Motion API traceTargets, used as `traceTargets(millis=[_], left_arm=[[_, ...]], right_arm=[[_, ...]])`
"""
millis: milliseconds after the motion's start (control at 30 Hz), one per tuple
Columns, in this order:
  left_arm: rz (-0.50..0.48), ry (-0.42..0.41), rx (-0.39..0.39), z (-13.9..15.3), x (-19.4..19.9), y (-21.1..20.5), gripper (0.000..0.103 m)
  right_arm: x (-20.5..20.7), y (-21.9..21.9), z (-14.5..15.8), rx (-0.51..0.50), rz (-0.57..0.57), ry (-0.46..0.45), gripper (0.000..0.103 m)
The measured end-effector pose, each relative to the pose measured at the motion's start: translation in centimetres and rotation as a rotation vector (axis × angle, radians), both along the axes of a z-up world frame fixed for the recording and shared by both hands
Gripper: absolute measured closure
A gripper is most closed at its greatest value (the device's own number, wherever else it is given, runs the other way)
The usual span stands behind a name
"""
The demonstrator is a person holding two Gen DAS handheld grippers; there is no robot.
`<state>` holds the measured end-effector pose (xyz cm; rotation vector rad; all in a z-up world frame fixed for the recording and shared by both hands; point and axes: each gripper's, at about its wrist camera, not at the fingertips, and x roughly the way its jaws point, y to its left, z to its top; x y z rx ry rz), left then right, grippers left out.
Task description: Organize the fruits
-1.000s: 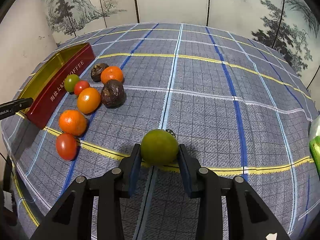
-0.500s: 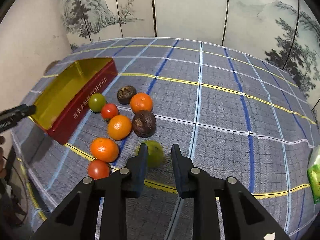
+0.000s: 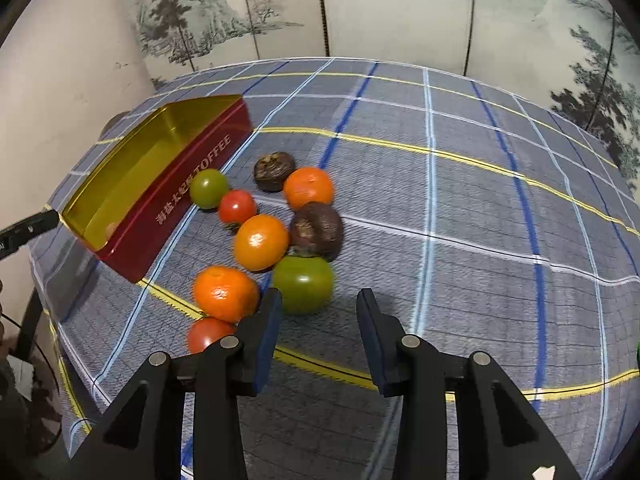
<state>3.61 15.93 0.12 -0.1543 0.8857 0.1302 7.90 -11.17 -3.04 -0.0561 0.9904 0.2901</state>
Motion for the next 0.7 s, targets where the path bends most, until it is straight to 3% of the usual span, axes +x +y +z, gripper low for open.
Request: traceTargets(millis=[433,700], left_arm=[[0.044,0.001,-0.014,0.1,-0.4,1.7,0.036],[0.065,0.005,-0.013,0.0,-0.5,2.5,0.034]], right_arm=[[1.3,2.1,-1.9,-0.057,0.033,0.026,0.068],[0.8,2.5,-0.5,-0.092,0.032,-0.019,0.07]])
